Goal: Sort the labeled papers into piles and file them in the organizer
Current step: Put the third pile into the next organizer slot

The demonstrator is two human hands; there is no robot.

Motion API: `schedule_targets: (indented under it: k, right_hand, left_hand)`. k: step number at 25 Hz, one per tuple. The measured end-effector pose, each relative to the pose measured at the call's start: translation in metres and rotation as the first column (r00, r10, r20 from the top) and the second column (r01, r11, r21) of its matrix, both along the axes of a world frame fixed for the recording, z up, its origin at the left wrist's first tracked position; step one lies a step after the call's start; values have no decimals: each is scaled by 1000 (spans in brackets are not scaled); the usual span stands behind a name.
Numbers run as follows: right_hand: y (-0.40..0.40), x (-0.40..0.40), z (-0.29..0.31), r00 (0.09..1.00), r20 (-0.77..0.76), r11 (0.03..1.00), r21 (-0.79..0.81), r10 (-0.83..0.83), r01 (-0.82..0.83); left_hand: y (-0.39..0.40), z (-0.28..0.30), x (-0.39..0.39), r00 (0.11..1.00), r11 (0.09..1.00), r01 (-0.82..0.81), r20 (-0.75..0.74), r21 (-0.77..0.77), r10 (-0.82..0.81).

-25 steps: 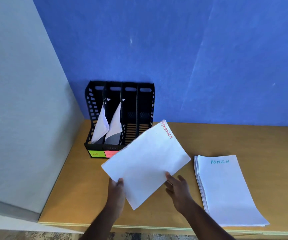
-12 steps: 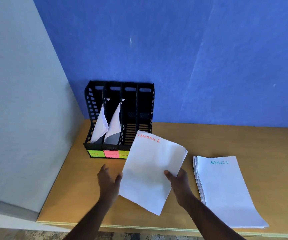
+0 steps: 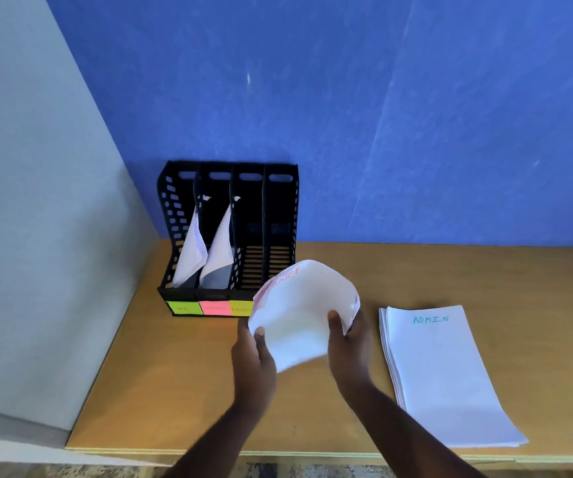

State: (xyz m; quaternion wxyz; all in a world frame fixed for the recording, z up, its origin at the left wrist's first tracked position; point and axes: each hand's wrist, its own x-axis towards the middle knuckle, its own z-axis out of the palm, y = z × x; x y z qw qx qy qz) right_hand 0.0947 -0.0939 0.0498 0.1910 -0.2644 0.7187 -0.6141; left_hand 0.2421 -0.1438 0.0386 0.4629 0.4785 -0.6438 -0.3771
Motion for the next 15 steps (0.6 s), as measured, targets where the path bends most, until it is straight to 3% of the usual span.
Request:
schedule_targets:
  k: [2, 6, 9, 15]
  right_hand:
    - [5, 12, -2, 998, -56, 999, -45, -8, 6]
    - [17, 23, -25, 990, -132, 996, 71, 57, -48]
    - [23, 19, -47, 990, -84, 981, 169, 115, -100]
    - [11, -2, -37, 988, 49, 966, 209, 147, -154]
  left_hand:
    - [22, -9, -10, 1000, 1000, 12, -25, -29, -13]
    - [33, -38, -11, 997, 997, 78, 7, 23, -79]
    - [29, -53, -3, 986, 984, 146, 65, 103, -153]
    - [12, -42, 12, 985, 992, 120, 116, 42, -124]
